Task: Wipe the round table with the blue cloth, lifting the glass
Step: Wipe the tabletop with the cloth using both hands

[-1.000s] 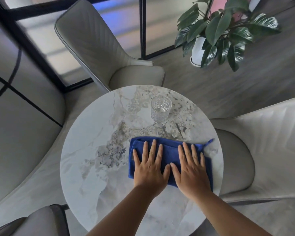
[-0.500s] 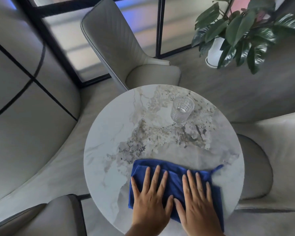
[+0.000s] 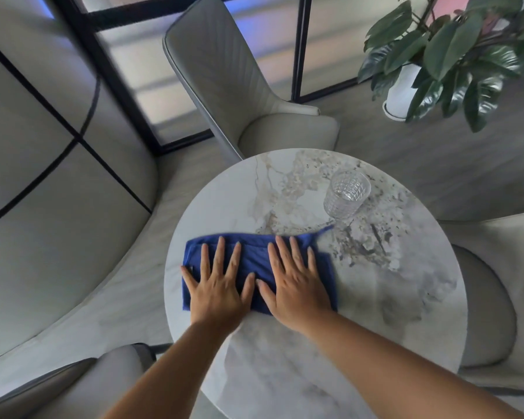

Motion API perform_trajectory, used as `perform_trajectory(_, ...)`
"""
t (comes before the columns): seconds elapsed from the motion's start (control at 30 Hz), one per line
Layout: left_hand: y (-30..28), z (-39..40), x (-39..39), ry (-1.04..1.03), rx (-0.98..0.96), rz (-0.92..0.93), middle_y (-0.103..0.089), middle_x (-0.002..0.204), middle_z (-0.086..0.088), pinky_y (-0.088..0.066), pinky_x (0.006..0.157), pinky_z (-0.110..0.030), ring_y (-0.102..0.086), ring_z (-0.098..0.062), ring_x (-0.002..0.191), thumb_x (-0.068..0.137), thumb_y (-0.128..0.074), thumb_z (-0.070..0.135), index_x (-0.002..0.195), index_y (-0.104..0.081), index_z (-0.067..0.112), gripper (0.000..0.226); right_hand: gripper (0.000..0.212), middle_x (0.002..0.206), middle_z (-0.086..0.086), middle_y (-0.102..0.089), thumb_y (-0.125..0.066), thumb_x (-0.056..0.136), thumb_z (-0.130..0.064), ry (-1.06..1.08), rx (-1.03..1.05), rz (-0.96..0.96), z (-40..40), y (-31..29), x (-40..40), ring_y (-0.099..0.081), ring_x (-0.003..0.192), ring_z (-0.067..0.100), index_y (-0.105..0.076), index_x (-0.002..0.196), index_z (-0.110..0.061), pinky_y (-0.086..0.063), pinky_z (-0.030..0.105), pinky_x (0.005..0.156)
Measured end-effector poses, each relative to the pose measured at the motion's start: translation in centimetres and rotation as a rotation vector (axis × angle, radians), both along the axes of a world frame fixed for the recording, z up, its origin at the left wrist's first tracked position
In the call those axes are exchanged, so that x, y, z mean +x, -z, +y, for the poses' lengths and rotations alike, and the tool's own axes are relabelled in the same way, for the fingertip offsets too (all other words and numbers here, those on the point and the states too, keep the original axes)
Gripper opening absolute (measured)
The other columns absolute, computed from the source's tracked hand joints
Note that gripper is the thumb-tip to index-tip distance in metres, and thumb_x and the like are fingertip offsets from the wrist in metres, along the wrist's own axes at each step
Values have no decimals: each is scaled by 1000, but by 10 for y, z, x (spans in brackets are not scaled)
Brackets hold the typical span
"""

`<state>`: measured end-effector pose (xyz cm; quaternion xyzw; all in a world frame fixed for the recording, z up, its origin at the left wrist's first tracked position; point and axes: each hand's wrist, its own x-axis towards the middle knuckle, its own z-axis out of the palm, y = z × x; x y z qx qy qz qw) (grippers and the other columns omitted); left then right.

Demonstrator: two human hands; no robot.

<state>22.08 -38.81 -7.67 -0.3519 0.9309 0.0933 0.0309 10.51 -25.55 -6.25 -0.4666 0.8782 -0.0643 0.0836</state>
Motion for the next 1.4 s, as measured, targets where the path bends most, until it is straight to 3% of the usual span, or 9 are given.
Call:
perform_trajectory(0.17,1,-16,-51,36,8,2,5,173,4,4,118,-73,9,-28,158,94,-10,70,161,3,39,75,79,171,14,-12,-23,100,-58,78,30,12,-13,3,-38,-7,158,33,-17,162,-8,-7,55,124)
perform_trajectory(0.3,2,-3,-75,115,-8,0,7,173,3,3,118,-73,11,-28,158,95,-9,69,161,5,37,74,82,171,14,-12,-12,98,-58,166,15,12,8,3,-47,-8,158,33,-16,162,-7,-9,54,125)
perform_trajectory(0.53,2,57,-85,252,0,6,7,172,0,6,118,-72,11,-31,157,96,-13,69,162,1,33,76,79,168,15,-24,-28,101,-58,276,-2,20,77,2,-49,-21,155,34,-27,159,-5,-24,56,121)
perform_trajectory(0.8,-4,129,-117,306,70,32,-5,171,-2,7,118,-72,-1,-37,157,97,-21,72,162,-14,30,78,81,164,18,-32,-32,97,-56,369,31,59,143,-4,-82,-30,152,37,-32,156,-1,-29,59,119)
perform_trajectory(1.03,-8,166,-160,347,101,-9,7,172,0,17,115,-71,12,-36,156,95,-10,71,162,-2,33,77,84,160,23,-38,-30,94,-55,451,32,104,172,-4,-116,-36,148,43,-38,152,4,-30,64,116)
perform_trajectory(1.2,-7,141,-149,304,124,85,-2,172,1,15,120,-65,7,-30,158,98,-17,67,162,-10,34,72,90,161,24,-36,-16,99,-63,421,23,95,144,-3,-106,-35,148,42,-37,152,6,-29,64,117)
perform_trajectory(1.4,-6,47,-97,182,31,42,-2,173,3,8,121,-65,2,-27,159,95,-16,74,161,-8,39,76,85,163,22,-32,-27,97,-58,322,9,66,55,0,-68,-29,152,41,-34,154,4,-25,62,120)
